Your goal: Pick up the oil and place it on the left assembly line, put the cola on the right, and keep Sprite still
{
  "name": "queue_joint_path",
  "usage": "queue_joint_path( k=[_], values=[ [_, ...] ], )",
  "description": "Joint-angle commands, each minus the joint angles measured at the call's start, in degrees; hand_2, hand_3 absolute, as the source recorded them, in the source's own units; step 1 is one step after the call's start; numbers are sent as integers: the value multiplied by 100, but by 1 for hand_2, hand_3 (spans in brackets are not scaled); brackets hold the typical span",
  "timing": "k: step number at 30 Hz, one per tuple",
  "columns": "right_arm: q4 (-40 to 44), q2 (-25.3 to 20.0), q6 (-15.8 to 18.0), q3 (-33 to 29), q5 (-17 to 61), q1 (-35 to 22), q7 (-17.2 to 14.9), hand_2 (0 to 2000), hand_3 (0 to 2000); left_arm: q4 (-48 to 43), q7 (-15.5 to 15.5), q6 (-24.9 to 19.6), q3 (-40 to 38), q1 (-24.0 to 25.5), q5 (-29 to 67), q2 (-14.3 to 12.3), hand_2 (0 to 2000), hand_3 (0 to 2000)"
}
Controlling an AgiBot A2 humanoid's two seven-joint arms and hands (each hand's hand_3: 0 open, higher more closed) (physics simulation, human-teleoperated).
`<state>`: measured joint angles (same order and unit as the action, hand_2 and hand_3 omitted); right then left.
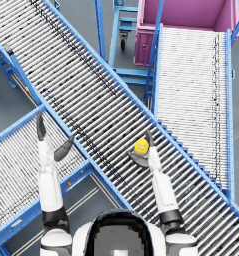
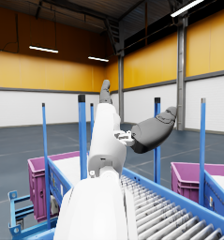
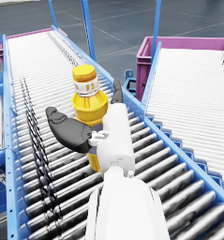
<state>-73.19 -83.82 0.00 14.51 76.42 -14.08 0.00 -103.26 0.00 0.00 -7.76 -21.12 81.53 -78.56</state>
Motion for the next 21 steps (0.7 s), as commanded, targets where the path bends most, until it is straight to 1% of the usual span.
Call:
queue_joint_path(
  k=[1, 2, 4, 5, 6, 9, 10, 11, 13, 14, 16, 17, 18, 19, 21],
  values=[
    [881, -177, 0, 24, 0, -515, 0, 0, 0, 156, 0, 0, -58, -119, 0, 17, 0, 0],
    [1144, -220, 0, -16, 0, -639, 0, 0, 0, 223, 0, 0, -65, -145, 0, 18, 0, 0],
    [1428, -297, 0, 93, -1, -821, 0, 0, 0, 263, 0, 0, -62, -137, 0, 9, 0, 0],
    [1428, -302, 0, 84, -1, -820, 0, 1361, 327, 297, 0, 0, -76, -159, 0, 9, 0, 0],
    [1499, -318, 106, 72, 1, -869, 8, 2000, 653, 234, 0, 0, -56, -63, 0, -10, 0, 0],
    [1672, -264, 554, 153, 32, -944, 22, 2000, 1633, 303, 0, 0, -82, -146, -1, -1, 0, 0],
    [1688, -225, 652, 201, 38, -932, 37, 2000, 1960, 257, 0, 0, -72, -153, -1, -3, 0, 0],
    [1477, -216, 448, 217, 27, -912, 58, 2000, 2000, 236, 0, 0, -104, -137, -1, -9, 0, 0],
    [359, -155, 63, 83, 22, -715, 18, 2000, 2000, 150, 0, 0, -62, -122, -1, -18, 0, 0],
    [-151, -174, 27, -69, 24, -745, -11, 2000, 2000, 115, 0, 0, -30, -85, -1, -28, 0, 0],
    [-784, -276, 210, -304, 19, -1005, -7, 2000, 2000, 18, 0, 0, 78, -52, -1, -40, 0, 0],
    [-946, -342, 488, -410, 15, -1202, 3, 2000, 2000, -26, 0, 0, 111, -45, -1, -45, 0, 0],
    [-1030, -408, 749, -506, 10, -1390, 14, 2000, 2000, -59, 0, 0, 122, -25, -1, -52, 0, 0],
    [-1034, -456, 897, -556, 8, -1542, 6, 2000, 2000, -91, 0, 0, 134, -5, -1, -58, 0, 0],
    [-1180, -534, 1065, -530, 4, -1746, -5, 2000, 2000, -125, 0, 0, 278, 96, 0, -76, 0, 0]
  ],
)
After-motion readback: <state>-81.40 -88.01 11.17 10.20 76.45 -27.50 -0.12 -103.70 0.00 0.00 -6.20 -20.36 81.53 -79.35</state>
